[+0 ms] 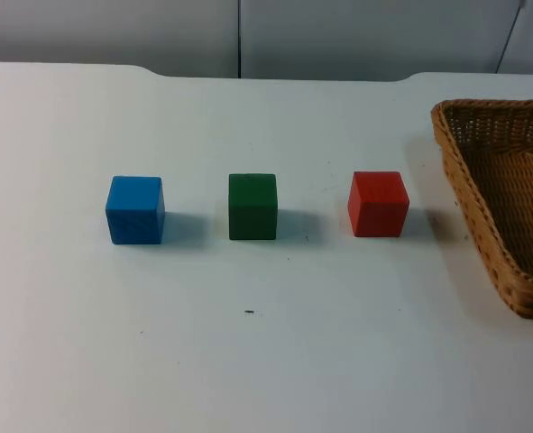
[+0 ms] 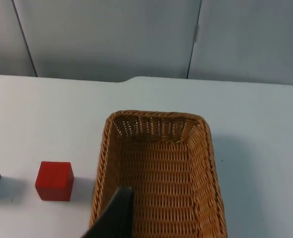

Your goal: Pick up the basket with the left hand and place the blue cube into the basket with the right hand.

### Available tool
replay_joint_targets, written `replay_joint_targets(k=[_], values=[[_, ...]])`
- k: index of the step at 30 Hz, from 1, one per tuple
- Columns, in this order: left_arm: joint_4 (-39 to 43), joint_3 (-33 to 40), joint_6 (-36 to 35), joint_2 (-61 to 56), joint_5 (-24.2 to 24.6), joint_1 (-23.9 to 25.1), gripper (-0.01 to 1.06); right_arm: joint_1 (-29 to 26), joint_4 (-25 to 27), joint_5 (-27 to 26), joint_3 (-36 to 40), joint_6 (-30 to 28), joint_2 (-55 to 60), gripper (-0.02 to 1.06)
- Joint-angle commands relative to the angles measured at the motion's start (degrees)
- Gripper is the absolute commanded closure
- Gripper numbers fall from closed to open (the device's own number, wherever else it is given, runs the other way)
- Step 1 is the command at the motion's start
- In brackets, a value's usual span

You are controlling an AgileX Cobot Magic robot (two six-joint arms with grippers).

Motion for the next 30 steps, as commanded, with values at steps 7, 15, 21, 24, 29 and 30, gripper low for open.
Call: replay_joint_targets(k=[7,15,21,24,29,30], values=[[-7.33,-0.18,8.39,11.39,0.51,-2.06,0.00,-0.27,0.35,-2.25,-0.38,-1.14,1.30,0.00],[-8.88,-6.04,10.09,22.77,-4.47,-12.52,0.00,-0.27,0.35,-2.81,-0.38,-1.14,1.30,0.00],[-8.88,-12.42,8.69,29.73,-7.10,-18.18,0.00,-0.27,0.35,-2.90,-0.38,-1.14,1.30,0.00],[-8.77,-17.62,7.08,35.91,-7.63,-21.91,0.00,-0.27,0.35,-2.90,-0.38,-1.14,1.30,0.00],[-7.81,-24.15,3.65,43.51,-7.76,-26.61,0.00,-0.27,0.35,-2.90,-0.38,-1.14,1.30,0.00],[-7.07,-25.82,2.31,45.09,-7.76,-27.82,0.01,-0.27,0.35,-2.90,-0.38,-1.14,1.30,0.00]])
